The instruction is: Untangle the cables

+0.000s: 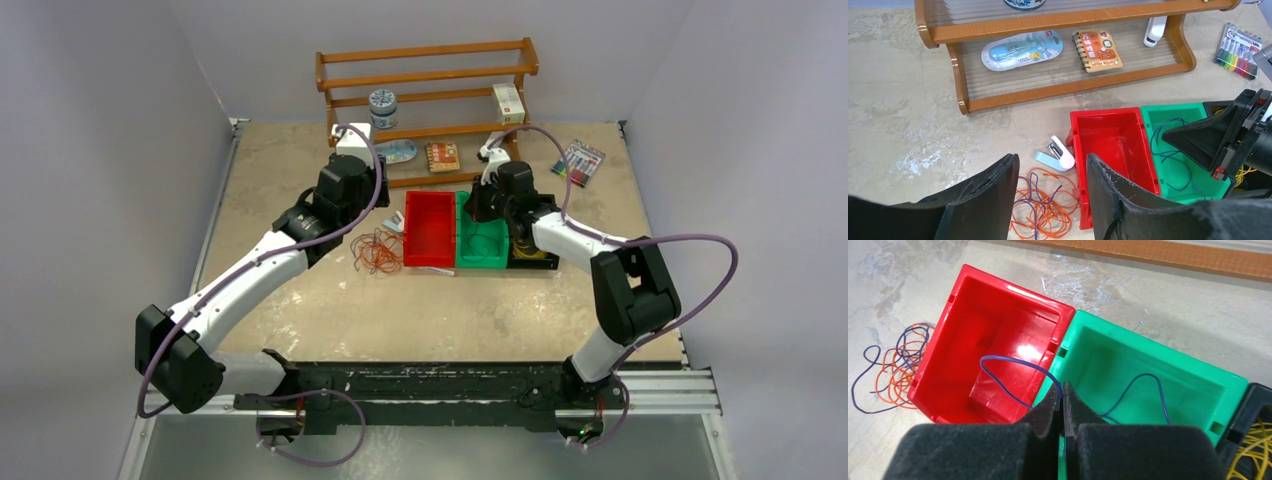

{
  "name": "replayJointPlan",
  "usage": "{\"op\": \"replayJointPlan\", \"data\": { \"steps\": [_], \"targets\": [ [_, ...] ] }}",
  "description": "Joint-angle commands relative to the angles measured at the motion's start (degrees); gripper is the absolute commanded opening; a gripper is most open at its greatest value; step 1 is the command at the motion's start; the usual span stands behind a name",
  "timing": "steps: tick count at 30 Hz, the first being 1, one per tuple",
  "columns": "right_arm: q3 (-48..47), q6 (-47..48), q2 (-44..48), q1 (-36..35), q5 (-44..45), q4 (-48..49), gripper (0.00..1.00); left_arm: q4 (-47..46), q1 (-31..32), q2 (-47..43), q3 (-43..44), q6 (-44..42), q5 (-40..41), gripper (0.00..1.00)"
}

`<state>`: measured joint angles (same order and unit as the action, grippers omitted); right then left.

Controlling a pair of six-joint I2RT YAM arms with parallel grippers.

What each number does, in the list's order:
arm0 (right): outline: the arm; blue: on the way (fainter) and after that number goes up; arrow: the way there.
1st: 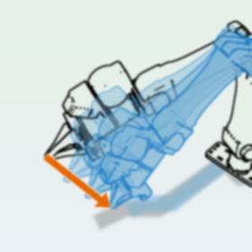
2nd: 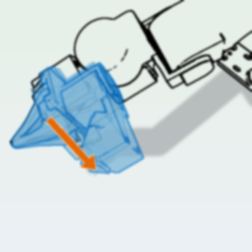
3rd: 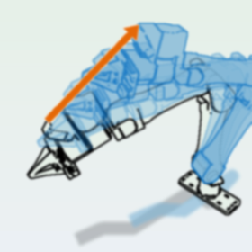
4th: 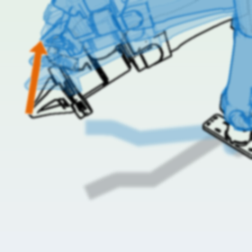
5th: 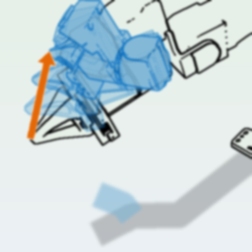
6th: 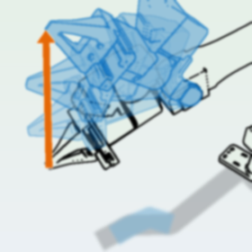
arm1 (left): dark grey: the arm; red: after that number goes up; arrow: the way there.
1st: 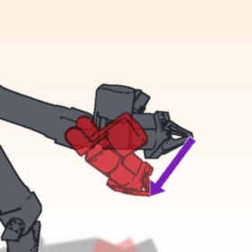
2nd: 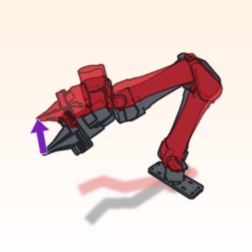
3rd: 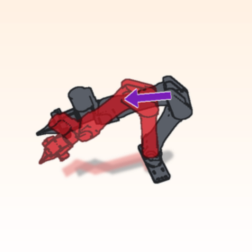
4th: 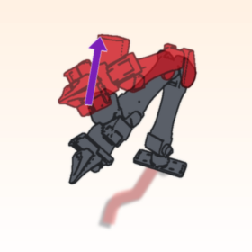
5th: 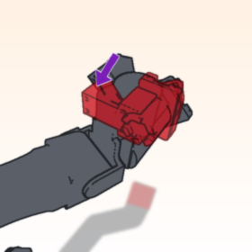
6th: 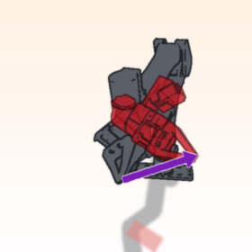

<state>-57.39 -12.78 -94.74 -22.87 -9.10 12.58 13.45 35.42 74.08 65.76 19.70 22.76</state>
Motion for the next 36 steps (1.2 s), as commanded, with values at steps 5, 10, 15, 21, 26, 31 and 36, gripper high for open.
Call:
{"op": "replayJointPlan", "data": {
  "steps": [5, 10, 15, 21, 26, 31, 36],
  "targets": [
    [1.48, -3.63, -1.02, -0.14, -1.06, 1.74, 0.0, -1.59, -0.06, -0.29, -0.06, -1.07, 0.76, 0.51],
    [1.12, -2.65, -1.06, -0.11, 7.79, -1.37, 0.0, -1.68, -0.09, -0.16, -0.1, -1.07, 0.65, 0.51],
    [0.04, -1.21, -1.06, -0.13, 16.16, -3.52, 0.0, -1.59, -0.08, 0.09, -0.02, -1.03, 0.63, 0.51],
    [-2.22, 1.18, -2.78, -0.23, 21.28, -6.81, 0.0, -1.6, -0.04, 0.29, 0.03, -0.99, 0.35, 0.51],
    [-4.66, 3.7, -4.63, -0.77, 20.57, -8.39, 0.02, -1.59, -0.09, 0.3, 0.1, -0.98, 0.37, 0.51],
    [-6.21, 5.24, -6.34, -2.03, 17.24, -8.79, 0.05, -1.59, -0.08, 0.5, 0.11, -0.9, 0.35, 0.51],
    [-6.86, 5.4, -6.26, -2.68, 16.15, -9.42, 0.14, -1.33, -0.05, 0.54, 0.23, -0.9, 0.37, 0.51]
  ]
}}
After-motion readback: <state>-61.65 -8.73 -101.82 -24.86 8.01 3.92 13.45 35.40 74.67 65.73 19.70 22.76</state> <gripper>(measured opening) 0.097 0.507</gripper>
